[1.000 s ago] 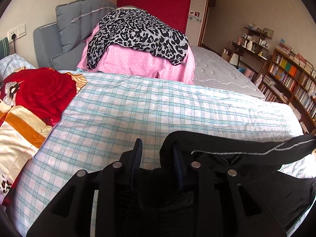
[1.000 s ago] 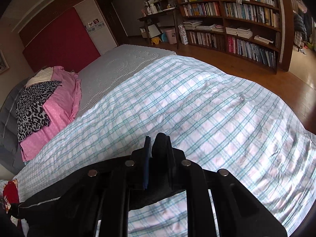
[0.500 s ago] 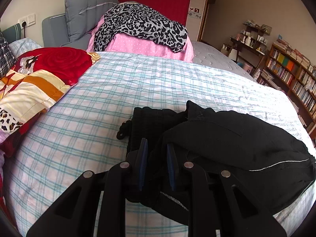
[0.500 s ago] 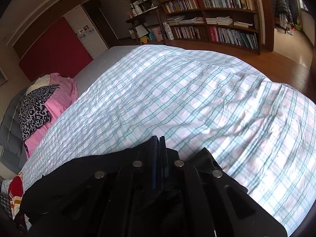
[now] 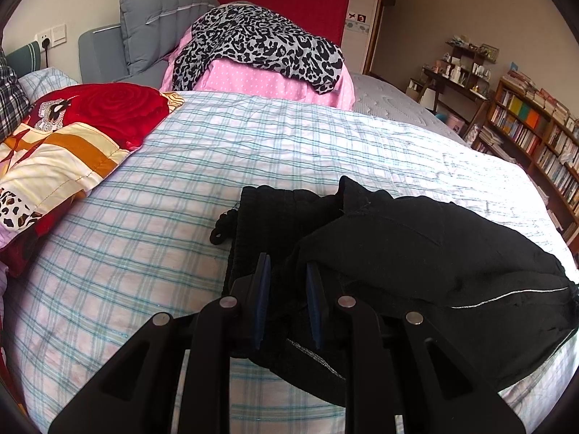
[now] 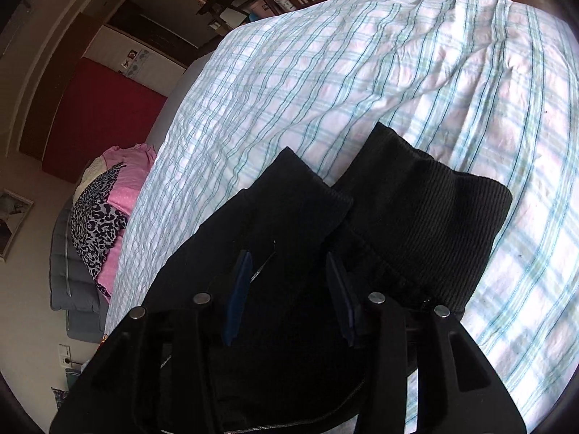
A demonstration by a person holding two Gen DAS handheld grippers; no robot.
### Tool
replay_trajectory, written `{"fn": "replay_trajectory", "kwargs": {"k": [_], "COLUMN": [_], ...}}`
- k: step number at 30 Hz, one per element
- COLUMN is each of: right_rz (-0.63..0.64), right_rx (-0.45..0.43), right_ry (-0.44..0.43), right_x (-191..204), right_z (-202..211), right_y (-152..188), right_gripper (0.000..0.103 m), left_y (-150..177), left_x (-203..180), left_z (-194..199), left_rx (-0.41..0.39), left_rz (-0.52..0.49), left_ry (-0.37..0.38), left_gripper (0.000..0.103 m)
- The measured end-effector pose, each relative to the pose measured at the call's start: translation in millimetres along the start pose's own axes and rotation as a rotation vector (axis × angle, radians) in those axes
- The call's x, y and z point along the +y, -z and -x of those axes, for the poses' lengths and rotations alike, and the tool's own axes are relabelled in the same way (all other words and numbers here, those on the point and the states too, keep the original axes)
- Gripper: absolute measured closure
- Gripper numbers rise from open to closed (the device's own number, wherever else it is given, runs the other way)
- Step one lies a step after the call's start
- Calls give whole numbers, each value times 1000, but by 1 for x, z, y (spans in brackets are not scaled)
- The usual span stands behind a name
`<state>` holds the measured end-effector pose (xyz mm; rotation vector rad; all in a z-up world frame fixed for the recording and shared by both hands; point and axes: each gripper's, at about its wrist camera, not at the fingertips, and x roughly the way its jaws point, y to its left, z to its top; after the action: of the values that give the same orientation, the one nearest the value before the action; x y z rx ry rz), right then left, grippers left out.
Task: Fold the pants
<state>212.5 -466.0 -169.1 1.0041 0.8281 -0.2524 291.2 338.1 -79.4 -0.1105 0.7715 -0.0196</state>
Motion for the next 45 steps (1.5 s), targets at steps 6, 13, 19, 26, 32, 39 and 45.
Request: {"fn": "replay_trajectory", "kwargs": {"k": [6, 13, 19, 26, 32, 39, 45], "right_rz": [3, 19, 96, 108, 94, 82, 154], "right_rx": [24, 12, -76, -189, -215, -157, -174], "right_ry": [32, 132, 131, 73, 109, 209, 266], "right_x": [5, 21, 39, 50, 14, -32, -25], "right_z": [-16, -32, -2, 56, 96, 76, 69], "right_y": [-3, -10, -13, -26, -11, 13, 21], "right_gripper": [59, 85, 98, 98, 98, 98, 98], "left_y": [3, 3, 0, 0, 14, 41, 45], "left_x": [2, 3, 0, -3, 2, 42, 39], "left_z": [-2, -3, -2, 4, 20, 24, 42], "left_rx": [3, 3, 6, 4, -3, 53, 79], "left_rz": [2, 7, -6, -12, -31, 76, 120], "left_ry": [5, 7, -4, 8, -2, -67, -14], "left_gripper": [83, 83, 83, 84, 87, 88, 66]}}
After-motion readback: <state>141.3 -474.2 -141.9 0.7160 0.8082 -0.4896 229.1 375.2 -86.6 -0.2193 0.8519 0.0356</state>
